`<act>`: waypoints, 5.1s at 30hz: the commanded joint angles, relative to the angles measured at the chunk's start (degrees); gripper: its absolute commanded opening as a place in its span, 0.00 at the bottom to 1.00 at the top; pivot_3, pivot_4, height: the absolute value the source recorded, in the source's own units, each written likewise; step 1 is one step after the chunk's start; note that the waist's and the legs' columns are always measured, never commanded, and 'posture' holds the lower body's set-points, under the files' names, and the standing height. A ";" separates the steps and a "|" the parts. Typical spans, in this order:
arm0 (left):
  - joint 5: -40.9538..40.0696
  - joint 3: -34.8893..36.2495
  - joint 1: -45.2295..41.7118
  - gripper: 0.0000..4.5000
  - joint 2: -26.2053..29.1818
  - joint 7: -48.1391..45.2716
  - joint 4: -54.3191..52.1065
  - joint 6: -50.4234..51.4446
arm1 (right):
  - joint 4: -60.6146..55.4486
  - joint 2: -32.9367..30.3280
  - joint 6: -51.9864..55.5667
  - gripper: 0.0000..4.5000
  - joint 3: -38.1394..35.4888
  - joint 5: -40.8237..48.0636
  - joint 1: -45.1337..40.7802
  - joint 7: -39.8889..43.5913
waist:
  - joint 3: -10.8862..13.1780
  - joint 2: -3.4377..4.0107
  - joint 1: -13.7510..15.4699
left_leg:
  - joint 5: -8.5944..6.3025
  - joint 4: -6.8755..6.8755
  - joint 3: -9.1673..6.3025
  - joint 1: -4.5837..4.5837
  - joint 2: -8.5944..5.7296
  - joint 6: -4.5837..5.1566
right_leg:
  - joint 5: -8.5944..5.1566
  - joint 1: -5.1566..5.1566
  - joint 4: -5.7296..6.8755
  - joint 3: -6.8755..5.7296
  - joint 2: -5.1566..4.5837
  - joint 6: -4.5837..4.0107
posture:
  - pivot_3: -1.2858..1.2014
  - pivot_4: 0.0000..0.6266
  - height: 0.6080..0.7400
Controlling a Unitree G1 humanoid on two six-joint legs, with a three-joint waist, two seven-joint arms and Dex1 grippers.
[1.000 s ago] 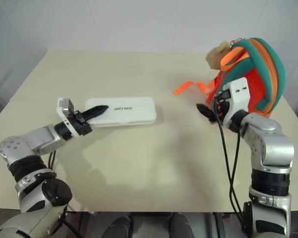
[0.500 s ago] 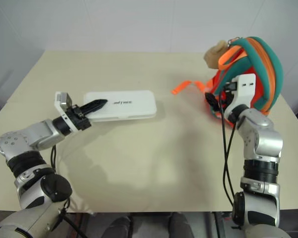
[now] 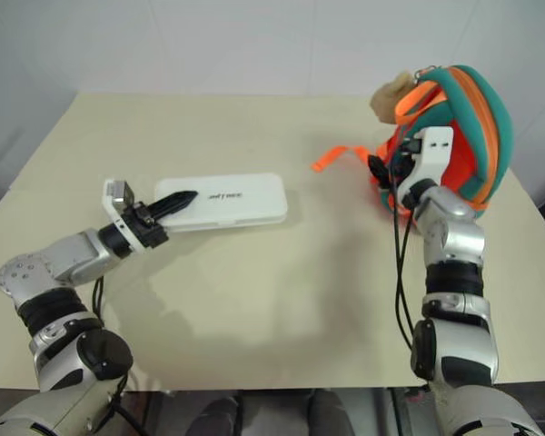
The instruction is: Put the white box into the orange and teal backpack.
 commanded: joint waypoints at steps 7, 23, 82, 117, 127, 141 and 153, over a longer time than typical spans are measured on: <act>-6.68 0.56 1.20 0.29 -0.06 3.99 -2.52 -0.33 | 3.69 1.41 -5.72 1.00 -2.47 1.54 -3.43 -2.50 | 0.00 0.00 0.21 | -0.01 0.04 0.07 -0.01 0.00 -0.01 | 0.00 -0.03 0.01 0.00 0.00 0.00 | 0.52 0.24 1.00; -15.51 -1.95 4.57 0.29 2.78 8.81 -2.62 -3.31 | 26.01 2.17 -15.87 0.64 -1.84 -0.72 -17.11 -3.88 | 0.00 -0.01 -1.19 | -0.02 -0.01 0.11 -0.01 0.02 -0.03 | 0.02 -0.09 0.01 0.00 -0.01 -0.02 | 0.52 0.24 1.00; -19.29 -18.67 -2.08 0.29 34.83 -12.05 20.81 0.04 | -66.79 -28.30 42.05 0.12 12.59 46.12 10.96 52.16 | -0.06 -0.30 0.54 | -0.30 0.01 0.71 -0.03 0.18 0.14 | 0.09 -0.66 0.22 -0.09 -0.01 -0.15 | 0.52 0.24 1.00; 9.97 -32.89 12.61 1.00 36.72 -70.61 -26.48 -41.65 | -57.63 -27.92 30.38 0.12 21.42 31.38 10.30 55.49 | -0.04 -0.35 0.56 | -0.65 0.51 0.89 -0.02 0.35 0.57 | 0.13 -0.48 0.03 -0.07 0.08 -0.21 | 0.52 0.24 1.00; 13.25 -35.96 13.56 1.00 34.51 -62.79 -20.87 -36.91 | -56.26 -26.61 29.82 0.12 21.42 30.09 8.88 54.60 | -0.03 -0.33 0.48 | -0.82 0.76 0.89 -0.02 0.38 0.77 | 0.13 -0.43 0.20 -0.07 0.12 -0.21 | 0.52 0.24 1.00; 13.14 -37.92 14.83 0.64 29.93 -58.02 -23.75 -35.26 | -54.57 -25.83 28.27 0.12 22.09 28.40 7.73 54.93 | -0.01 -0.33 0.65 | -0.86 0.81 0.87 -0.04 0.40 0.73 | 0.15 -0.39 0.25 -0.10 0.13 -0.19 | 0.52 0.24 1.00; 11.32 -32.53 11.78 0.30 30.72 -57.79 -21.07 -35.56 | -54.56 -25.56 27.84 0.12 21.96 28.36 8.07 54.51 | 0.00 -0.30 0.58 | -0.89 0.79 0.90 -0.10 0.40 0.69 | 0.15 -0.44 0.18 -0.11 0.12 -0.19 | 0.52 0.24 1.00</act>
